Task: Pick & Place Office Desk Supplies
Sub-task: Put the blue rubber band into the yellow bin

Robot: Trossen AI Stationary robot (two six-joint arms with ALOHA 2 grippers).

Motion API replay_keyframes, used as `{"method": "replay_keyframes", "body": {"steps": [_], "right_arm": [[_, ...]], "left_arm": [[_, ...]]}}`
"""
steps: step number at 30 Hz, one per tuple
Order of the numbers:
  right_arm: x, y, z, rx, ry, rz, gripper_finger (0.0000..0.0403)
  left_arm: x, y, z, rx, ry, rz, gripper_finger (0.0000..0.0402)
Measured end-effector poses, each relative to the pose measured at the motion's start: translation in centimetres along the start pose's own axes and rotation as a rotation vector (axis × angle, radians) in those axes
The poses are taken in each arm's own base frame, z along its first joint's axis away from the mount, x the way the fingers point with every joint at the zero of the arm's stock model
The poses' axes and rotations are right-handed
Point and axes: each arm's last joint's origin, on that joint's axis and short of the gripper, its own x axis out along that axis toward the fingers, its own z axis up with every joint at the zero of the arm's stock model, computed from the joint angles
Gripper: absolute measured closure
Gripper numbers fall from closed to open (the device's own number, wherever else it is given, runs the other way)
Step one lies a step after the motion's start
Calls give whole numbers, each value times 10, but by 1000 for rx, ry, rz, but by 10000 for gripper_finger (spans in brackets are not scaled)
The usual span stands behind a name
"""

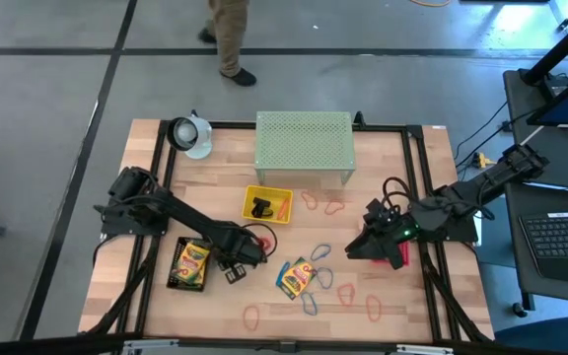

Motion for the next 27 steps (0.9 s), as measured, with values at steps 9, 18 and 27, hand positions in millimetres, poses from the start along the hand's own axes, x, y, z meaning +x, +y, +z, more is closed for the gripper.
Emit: {"method": "replay_keyframes", "body": {"steps": [9, 18, 27], "right_arm": [[0, 4, 2, 9, -25, 46, 252], [0, 5, 2, 3, -25, 52, 253], [0, 5, 2, -36, -28, 53, 253]], "left_arm": [[-2, 9, 11, 9, 46, -49, 396], [-14, 15, 14, -27, 29, -93, 400], [-62, 25, 1, -134, -178, -167, 400]]}}
